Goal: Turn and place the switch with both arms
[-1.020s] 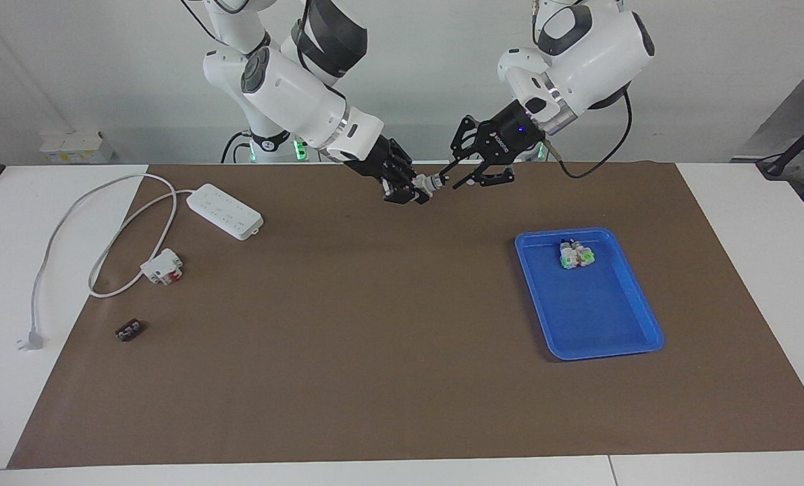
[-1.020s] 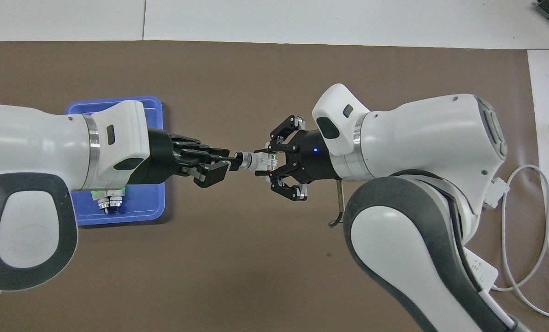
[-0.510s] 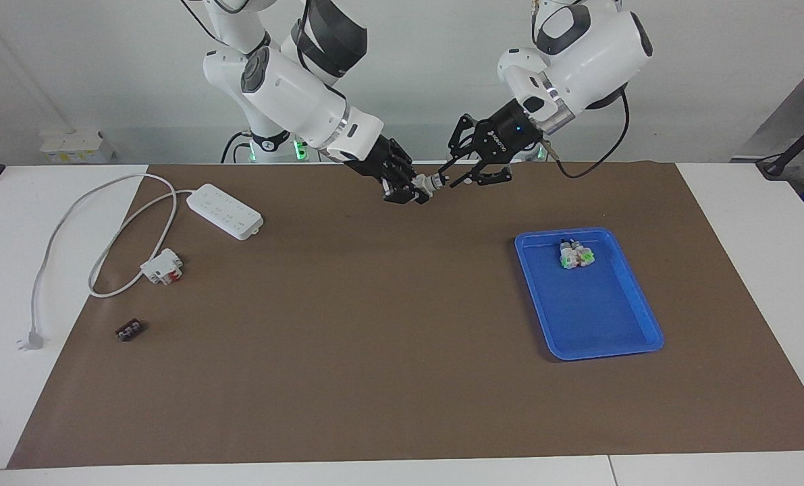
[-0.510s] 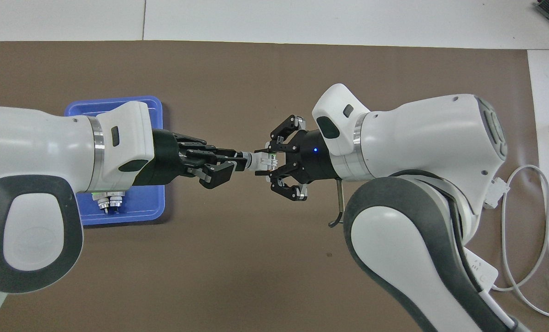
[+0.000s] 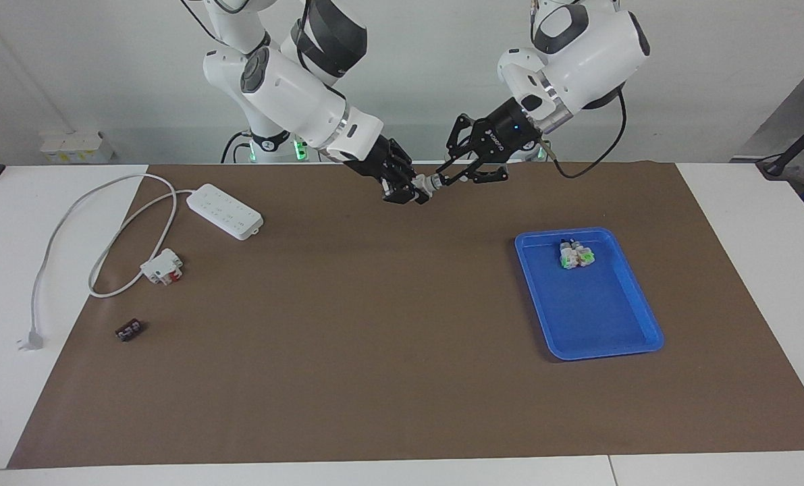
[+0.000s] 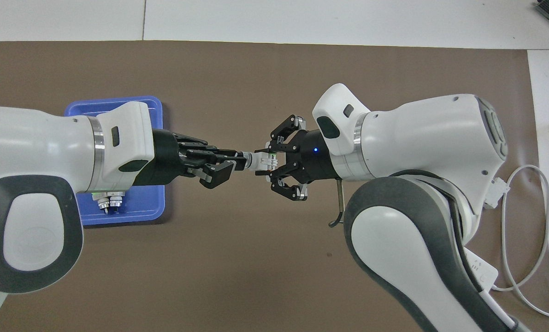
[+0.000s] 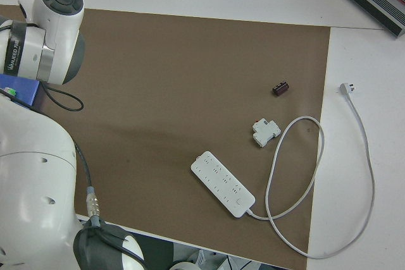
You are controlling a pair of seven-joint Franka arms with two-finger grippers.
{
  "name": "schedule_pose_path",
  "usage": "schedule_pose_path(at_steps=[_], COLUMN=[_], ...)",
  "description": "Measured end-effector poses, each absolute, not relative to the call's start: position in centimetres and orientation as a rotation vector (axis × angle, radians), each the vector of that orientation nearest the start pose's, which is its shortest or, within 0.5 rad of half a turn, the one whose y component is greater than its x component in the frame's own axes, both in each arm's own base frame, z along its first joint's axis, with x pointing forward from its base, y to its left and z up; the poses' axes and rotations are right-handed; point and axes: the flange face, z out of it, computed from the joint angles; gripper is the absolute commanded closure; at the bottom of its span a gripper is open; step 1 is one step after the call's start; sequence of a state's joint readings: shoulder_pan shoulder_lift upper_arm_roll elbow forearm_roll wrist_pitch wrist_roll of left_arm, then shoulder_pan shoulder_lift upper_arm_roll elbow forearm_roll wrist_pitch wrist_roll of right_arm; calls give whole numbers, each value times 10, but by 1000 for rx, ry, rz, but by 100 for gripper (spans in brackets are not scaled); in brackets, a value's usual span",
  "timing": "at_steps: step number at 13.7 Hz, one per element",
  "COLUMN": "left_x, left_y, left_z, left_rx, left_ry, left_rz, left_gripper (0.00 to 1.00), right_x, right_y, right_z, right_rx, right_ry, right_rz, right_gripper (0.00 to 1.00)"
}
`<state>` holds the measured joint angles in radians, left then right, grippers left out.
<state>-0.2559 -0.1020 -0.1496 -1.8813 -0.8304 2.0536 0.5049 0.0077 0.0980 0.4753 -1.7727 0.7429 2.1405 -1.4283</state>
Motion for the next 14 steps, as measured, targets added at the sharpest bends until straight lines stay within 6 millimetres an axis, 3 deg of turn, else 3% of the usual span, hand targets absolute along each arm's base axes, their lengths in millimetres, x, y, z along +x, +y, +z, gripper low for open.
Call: schedule_pose_path(at_steps=[3, 4, 14], left_x=[498, 497, 497], left_y=[-261, -262, -262], left_z=[594, 595, 595], left_rx=[2253, 2251, 2253], left_ry=[-716, -717, -712], left_rz=[372, 372, 368], left_gripper=[88, 98, 100], right_x=[540, 540, 540], right_y=[303, 303, 302], right_z=[543, 543, 542], right_rx=[-1779, -1780, -1781], right_ry=[-1787, -1786, -1785], right_rz=[-741, -739, -739], right_gripper=[100, 100, 100])
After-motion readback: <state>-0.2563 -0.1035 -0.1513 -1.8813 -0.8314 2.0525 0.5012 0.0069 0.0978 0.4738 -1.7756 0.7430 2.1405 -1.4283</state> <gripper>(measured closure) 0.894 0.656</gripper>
